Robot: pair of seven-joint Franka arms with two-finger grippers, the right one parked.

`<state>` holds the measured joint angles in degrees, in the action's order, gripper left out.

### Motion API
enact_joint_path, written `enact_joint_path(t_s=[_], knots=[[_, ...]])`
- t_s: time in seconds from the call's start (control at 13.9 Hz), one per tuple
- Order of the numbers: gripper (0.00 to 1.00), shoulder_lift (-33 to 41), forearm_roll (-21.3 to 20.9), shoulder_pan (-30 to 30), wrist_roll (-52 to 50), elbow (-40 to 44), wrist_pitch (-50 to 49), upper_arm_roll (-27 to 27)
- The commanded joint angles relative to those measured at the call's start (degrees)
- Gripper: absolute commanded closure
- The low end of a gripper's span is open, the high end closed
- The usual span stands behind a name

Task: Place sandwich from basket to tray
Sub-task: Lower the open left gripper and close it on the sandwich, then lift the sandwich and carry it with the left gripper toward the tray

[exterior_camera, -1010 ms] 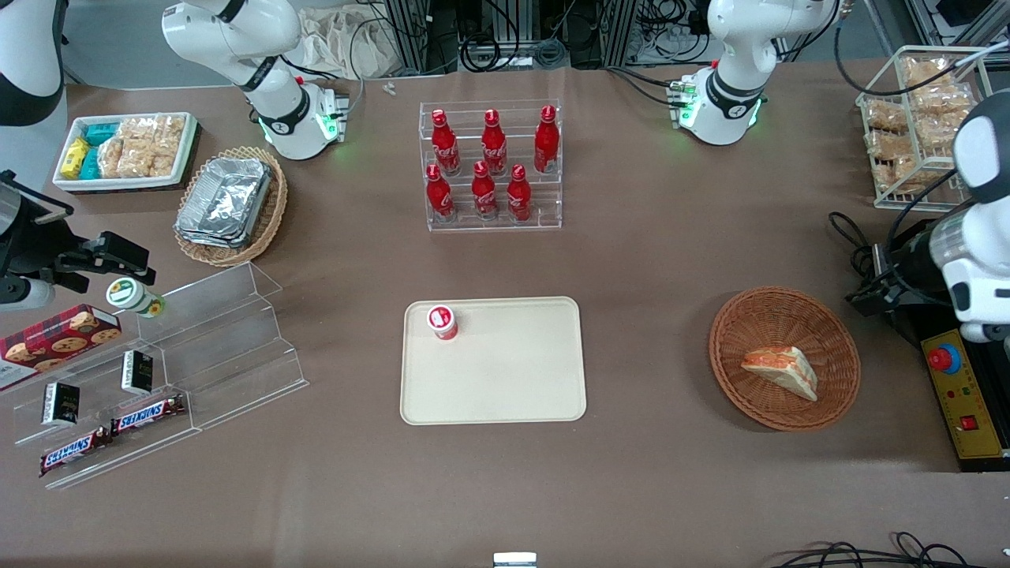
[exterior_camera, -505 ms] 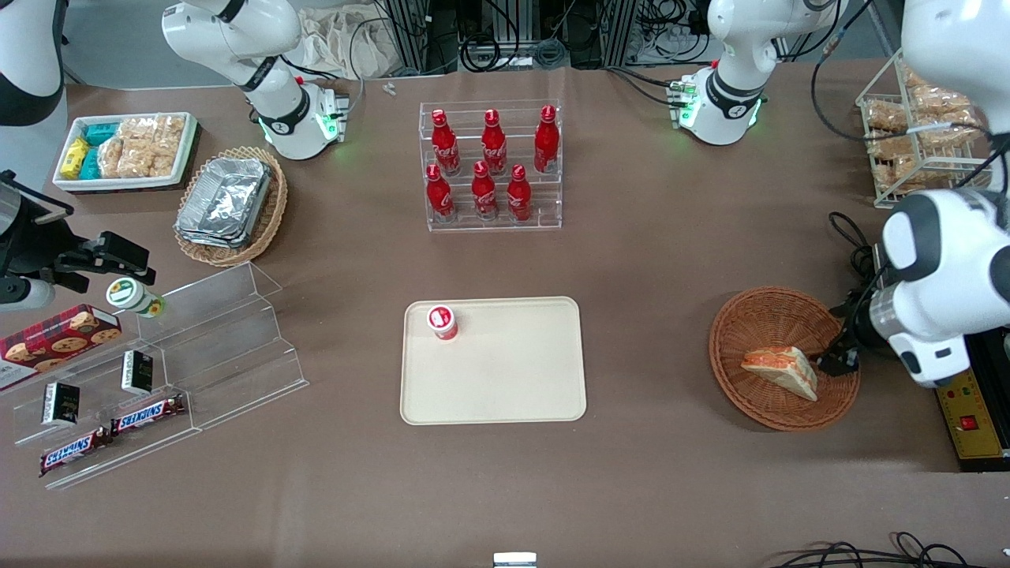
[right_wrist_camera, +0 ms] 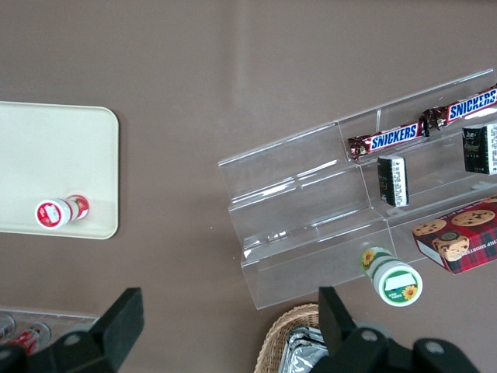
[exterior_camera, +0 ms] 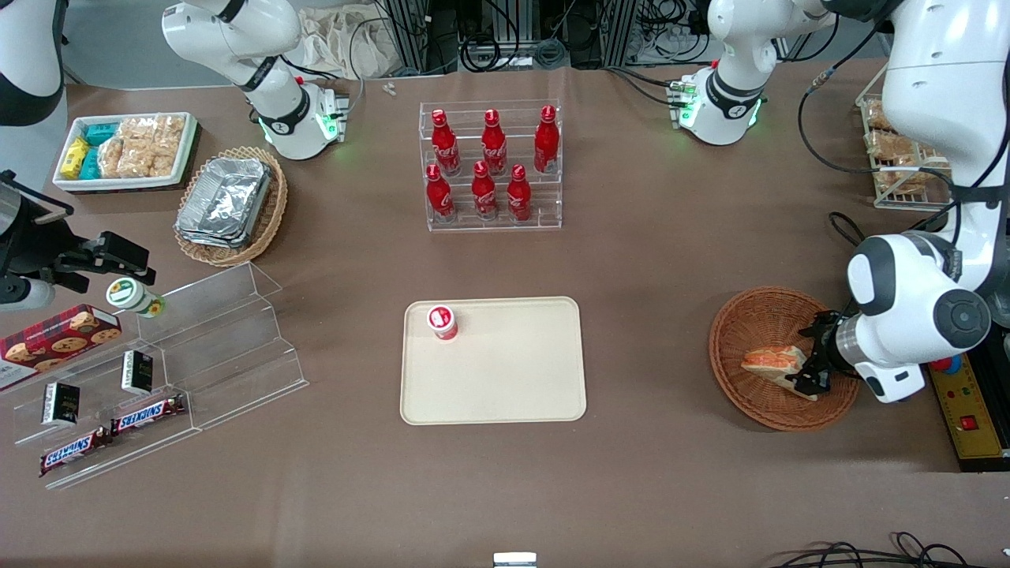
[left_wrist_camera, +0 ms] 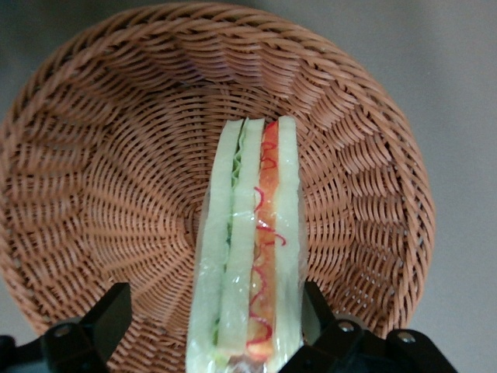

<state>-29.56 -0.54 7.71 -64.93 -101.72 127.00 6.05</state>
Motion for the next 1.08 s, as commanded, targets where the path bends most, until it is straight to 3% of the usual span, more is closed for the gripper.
enact_joint_path(t_s=[0.0,0.07,0.14,0.22,0.51,0.65,0.87,1.01], knots=[[0.23,-1.55,-0.07,0.11,-3.09,0.64,3.34,0.63],[0.50,-2.07,-0.07,0.03,-3.09,1.26,3.43,0.71],[0.86,-2.08,-0.16,-0.06,-2.66,1.26,3.43,0.71],[1.00,-2.08,-0.33,-0.06,-2.57,1.35,3.60,0.80],[1.00,2.99,-0.16,0.03,-1.35,2.32,3.26,0.80],[1.00,6.87,-0.25,-0.15,4.34,3.63,-3.30,1.06],[1.00,10.04,-0.25,-0.24,19.36,7.58,-15.25,5.36],[1.00,10.14,-1.12,-0.93,20.81,9.07,-15.99,11.32]])
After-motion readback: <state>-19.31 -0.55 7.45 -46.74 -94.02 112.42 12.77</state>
